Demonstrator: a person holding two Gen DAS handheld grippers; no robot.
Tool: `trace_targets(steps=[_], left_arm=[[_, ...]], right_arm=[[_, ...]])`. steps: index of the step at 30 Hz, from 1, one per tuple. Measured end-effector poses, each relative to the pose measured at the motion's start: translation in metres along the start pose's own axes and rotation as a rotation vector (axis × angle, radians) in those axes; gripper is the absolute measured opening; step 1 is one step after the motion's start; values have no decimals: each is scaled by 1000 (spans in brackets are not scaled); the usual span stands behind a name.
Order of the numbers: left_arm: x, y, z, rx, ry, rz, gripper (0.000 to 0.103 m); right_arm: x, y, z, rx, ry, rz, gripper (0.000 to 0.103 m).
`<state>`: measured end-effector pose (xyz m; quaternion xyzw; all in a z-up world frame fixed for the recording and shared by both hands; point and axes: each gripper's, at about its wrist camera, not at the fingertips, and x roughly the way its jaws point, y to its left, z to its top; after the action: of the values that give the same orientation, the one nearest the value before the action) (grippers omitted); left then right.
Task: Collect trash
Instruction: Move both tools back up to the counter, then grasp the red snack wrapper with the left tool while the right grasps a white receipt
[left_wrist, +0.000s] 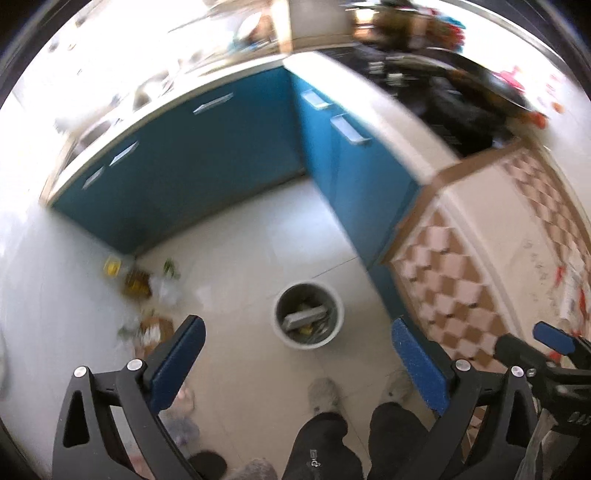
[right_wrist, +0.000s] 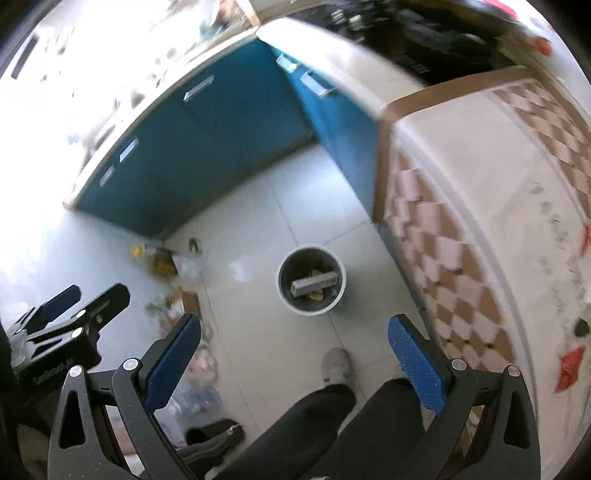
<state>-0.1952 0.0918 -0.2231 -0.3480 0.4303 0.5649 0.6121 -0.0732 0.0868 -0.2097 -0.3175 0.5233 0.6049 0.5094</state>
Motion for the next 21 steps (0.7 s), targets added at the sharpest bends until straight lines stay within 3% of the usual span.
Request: trace_targets(steps=[3,8,10,15,18,20,21], left_arm=[[-8,-63,13,89,1,-49,103],[-10,-211,8,302,63,-227,103],[-5,-276,-4,424,101,-286,103],[21,-390,-44,642,254,-377,101],[44,-430,-69,692,374,-399,90],[58,-445,-83,687,448,-399,78],[66,-449,-88,676,481,-397,68]], right_arm=[[-43,-57,-3,97,-65,-19,102],[-108,-183,-36,330,-147,-127,102],[-132,-240,-61,448,-165,-191,102],[-168,-371,-137,756,-171,-296,102],[-173,-425,-177,893,-158,-327,102],[-168,-450,-196,950,-149,-326,102],[-167,-461,-204,965,-145,-328,102]])
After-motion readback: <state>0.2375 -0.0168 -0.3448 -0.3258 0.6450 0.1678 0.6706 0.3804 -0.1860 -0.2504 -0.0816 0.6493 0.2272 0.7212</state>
